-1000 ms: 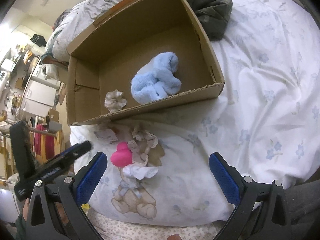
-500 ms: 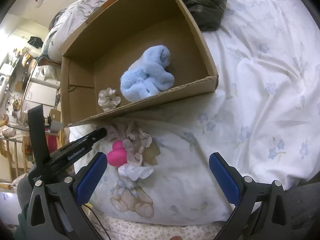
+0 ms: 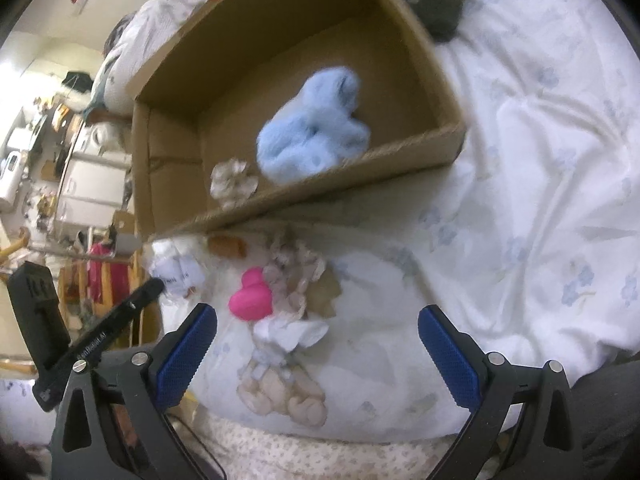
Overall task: Organize soft objects
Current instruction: 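Grasp the plastic-bagged item with the left tool while the right tool grasps a white sock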
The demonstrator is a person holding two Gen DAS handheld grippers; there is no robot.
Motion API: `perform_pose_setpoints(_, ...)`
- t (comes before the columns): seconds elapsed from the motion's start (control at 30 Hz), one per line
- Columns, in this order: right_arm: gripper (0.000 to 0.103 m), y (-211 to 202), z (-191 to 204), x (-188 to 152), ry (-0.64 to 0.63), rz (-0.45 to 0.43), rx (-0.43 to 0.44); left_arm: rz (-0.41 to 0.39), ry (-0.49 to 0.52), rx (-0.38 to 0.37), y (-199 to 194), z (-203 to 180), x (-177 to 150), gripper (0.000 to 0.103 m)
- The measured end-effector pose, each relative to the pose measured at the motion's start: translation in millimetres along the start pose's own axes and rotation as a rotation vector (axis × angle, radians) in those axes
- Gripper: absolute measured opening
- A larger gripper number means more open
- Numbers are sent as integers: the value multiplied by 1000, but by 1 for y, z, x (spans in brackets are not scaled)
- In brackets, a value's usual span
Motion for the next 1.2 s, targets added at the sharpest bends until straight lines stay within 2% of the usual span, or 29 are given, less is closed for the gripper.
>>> perform_pose_setpoints(0.03,103,5,1,-3,-5,22,8,-2,-3,3,-3,3,1,3)
perform_pose_setpoints(0.1,79,16,2,-8,-7,68,14,-8,-4,3,-8,6,-1,3)
perform_pose_setpoints(0.17,69,26,3,-12,-8,103,4,-12,-1,1,-12,6,-3,3)
perform_pose_setpoints(0.23,55,37,3,-13,-19,131,-17,-17,5,0,-14,4,-4,3)
perform_pose_setpoints(0.3,36,45,4,-14,-45,150,-39,-21,15,1,-14,-1,-4,3)
perform_pose_setpoints(0.33,32,47,5,-14,-63,153,-59,-23,19,6,-14,-2,-5,3)
perform_pose_setpoints(0.4,6,47,5,-15,-93,150,-88,-19,20,14,-15,-3,-6,3)
perform_pose_setpoints(0.63,6,23,26,-23,-167,121,-17,-24,11,32,-19,1,-10,3)
perform_pose_setpoints(0.87,5,-18,64,-26,-249,65,65,-80,28,31,-50,-3,-9,3)
perform_pose_setpoints(1.1,5,-56,84,8,-282,-67,96,-187,41,49,-82,-10,22,3)
perform_pose_setpoints(1.2,5,-68,86,28,-281,-122,101,-207,46,45,-86,-14,40,3)
Point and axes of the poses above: each gripper's, at about its wrist camera, not at the fingertips, and y roughly the way its jaws point, z to its left, x to its top, the point moved 5 cm from there along y, roughly the way its jaws point, and after that the axes turned 13 degrees about x, right-handed, at the moved point
